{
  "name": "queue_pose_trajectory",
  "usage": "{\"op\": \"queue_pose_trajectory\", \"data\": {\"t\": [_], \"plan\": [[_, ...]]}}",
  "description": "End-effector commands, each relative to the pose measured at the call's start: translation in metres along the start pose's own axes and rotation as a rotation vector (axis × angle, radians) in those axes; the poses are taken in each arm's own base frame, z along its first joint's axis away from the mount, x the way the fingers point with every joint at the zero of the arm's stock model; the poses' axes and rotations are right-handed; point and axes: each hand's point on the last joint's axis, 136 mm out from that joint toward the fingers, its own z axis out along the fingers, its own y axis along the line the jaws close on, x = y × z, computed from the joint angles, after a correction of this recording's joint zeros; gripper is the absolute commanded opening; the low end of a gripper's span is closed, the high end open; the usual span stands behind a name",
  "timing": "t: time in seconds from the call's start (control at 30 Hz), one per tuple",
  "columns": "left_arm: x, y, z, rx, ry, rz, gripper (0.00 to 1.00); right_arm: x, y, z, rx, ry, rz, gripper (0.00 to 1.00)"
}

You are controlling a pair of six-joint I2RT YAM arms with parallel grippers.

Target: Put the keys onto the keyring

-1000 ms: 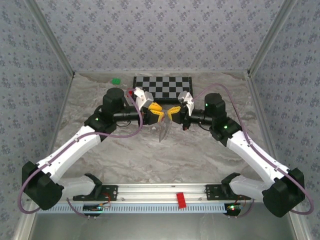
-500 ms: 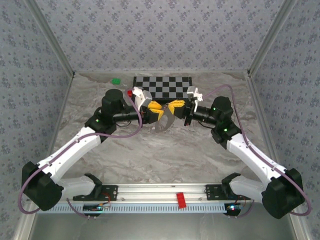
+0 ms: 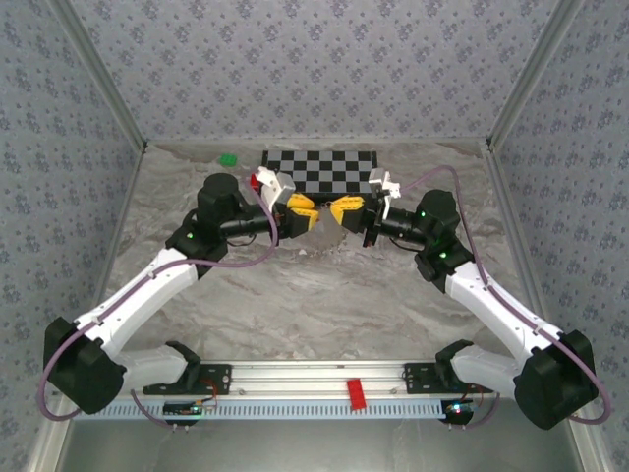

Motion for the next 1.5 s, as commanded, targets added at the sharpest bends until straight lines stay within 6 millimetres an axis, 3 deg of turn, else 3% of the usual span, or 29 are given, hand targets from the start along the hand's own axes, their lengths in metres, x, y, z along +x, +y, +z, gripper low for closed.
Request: {"op": "queue_pose_trajectory", "data": {"t": [0.0, 0.23, 0.5, 0.87, 1.07, 1.2, 1.33, 1.47], "plan": [[-0.030, -0.004, -0.015, -0.021, -0.103, 0.041, 0.32, -0.007, 0.008, 0.000, -0.042, -0.015, -0.025, 0.00], [-0.029, 0.013, -0.017, -0.085, -0.115, 0.013, 0.34, -0.007, 0.010, 0.000, -0.049, -0.015, -0.027, 0.00], [-0.003, -0.012, 0.003, 0.085, -0.022, 0.002, 0.35, -0.009, 0.008, 0.000, -0.040, -0.020, -0.027, 0.00], [0.001, -0.028, 0.015, 0.138, 0.006, 0.027, 0.35, -0.008, 0.010, 0.002, -0.045, -0.021, -0.027, 0.00], [0.005, -0.028, 0.020, 0.138, 0.023, 0.031, 0.27, -0.011, 0.013, 0.002, -0.056, -0.025, -0.031, 0.00], [0.007, -0.032, 0.023, 0.150, 0.031, 0.037, 0.09, -0.010, 0.013, 0.003, -0.055, -0.025, -0.031, 0.00], [0.011, -0.034, 0.024, 0.159, 0.043, 0.041, 0.01, -0.011, 0.014, 0.003, -0.055, -0.029, -0.034, 0.00], [0.018, -0.040, 0.025, 0.186, 0.068, 0.040, 0.00, -0.014, 0.013, 0.002, -0.046, -0.046, -0.039, 0.00]]}}
